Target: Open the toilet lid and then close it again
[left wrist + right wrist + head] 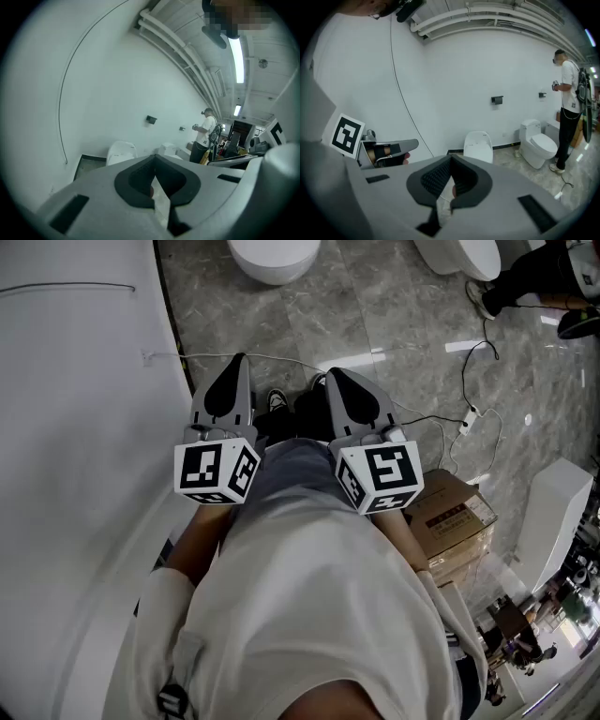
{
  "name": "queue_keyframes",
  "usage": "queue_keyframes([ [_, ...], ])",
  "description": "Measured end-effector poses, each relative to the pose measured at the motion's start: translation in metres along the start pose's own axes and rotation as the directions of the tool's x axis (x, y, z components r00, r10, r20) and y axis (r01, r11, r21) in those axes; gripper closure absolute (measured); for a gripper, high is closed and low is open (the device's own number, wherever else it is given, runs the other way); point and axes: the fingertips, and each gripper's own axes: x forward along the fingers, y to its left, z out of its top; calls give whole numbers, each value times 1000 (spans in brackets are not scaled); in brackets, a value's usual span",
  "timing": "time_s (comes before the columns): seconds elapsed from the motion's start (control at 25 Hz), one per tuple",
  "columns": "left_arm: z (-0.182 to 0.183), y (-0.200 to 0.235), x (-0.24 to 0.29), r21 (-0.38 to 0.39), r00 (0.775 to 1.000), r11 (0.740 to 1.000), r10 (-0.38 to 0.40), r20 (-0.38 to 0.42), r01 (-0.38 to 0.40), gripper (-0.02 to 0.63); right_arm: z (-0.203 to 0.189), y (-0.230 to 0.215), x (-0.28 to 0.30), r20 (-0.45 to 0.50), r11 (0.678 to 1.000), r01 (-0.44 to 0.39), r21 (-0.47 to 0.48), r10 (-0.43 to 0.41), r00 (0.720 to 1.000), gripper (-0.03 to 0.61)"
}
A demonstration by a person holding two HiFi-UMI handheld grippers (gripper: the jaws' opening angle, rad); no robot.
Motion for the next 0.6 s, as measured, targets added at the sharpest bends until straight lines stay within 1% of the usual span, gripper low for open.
queue_keyframes([
  [0.24, 1, 10, 20, -1, 1000, 1000, 1, -29, -1, 606, 14, -13, 23, 7, 1000, 2, -10, -2, 1000, 569],
  [0.32, 2, 14, 28, 1, 999, 1000, 2, -36, -2, 606, 18, -17, 32, 8, 1000, -11, -8, 11, 1000, 569],
  [0.48, 12, 20, 53, 1, 999, 1000, 23, -40, -23, 606, 36, -34, 52, 22, 998, -53, 31, 52, 998, 568],
  [0.6, 20, 21, 74, 2, 998, 999, 44, -36, -44, 606, 46, -53, 67, 19, 998, -60, 23, 60, 998, 568],
])
